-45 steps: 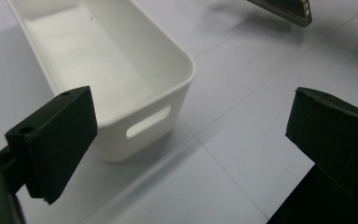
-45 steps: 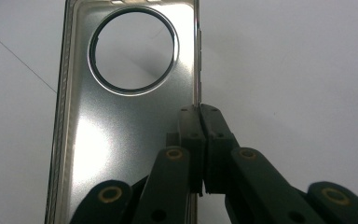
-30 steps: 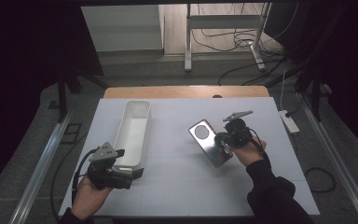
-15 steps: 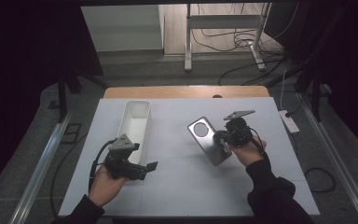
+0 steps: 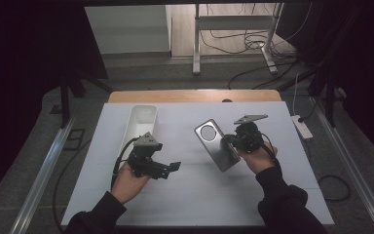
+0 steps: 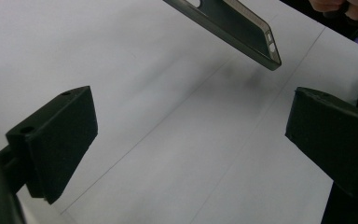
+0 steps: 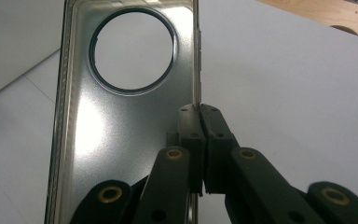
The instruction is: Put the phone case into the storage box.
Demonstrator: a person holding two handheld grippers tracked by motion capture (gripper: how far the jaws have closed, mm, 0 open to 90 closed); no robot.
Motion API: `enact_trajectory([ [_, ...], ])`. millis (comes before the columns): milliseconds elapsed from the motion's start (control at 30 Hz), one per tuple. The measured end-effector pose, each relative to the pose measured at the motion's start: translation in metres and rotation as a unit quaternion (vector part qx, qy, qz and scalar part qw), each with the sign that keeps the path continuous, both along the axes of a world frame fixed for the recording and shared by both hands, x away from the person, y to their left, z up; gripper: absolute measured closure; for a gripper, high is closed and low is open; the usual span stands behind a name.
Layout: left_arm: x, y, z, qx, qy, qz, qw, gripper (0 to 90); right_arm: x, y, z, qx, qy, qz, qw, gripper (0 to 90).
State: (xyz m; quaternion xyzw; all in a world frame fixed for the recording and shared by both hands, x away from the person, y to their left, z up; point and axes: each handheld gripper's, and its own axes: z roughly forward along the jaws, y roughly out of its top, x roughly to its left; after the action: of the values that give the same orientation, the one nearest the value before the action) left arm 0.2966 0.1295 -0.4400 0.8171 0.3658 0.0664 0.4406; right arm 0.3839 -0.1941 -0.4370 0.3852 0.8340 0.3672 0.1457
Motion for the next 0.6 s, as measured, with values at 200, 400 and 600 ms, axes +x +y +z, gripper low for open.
enact_trajectory([
  [200, 0.01, -0.009, -0.002, 0.006, 0.004, 0.0, 1.0, 2.5, -0.001, 0.002, 0.002, 0.003, -0.003, 0.002, 1.0, 88.9],
  [400, 0.021, -0.02, -0.003, -0.006, 0.012, -0.005, 0.9999, 1.7, -0.004, 0.006, 0.003, 0.009, -0.007, 0.003, 0.9999, 89.0],
  [600, 0.032, -0.034, -0.006, -0.017, 0.018, -0.019, 0.9995, 1.4, -0.004, 0.007, 0.004, 0.011, -0.01, 0.001, 0.9999, 89.0],
])
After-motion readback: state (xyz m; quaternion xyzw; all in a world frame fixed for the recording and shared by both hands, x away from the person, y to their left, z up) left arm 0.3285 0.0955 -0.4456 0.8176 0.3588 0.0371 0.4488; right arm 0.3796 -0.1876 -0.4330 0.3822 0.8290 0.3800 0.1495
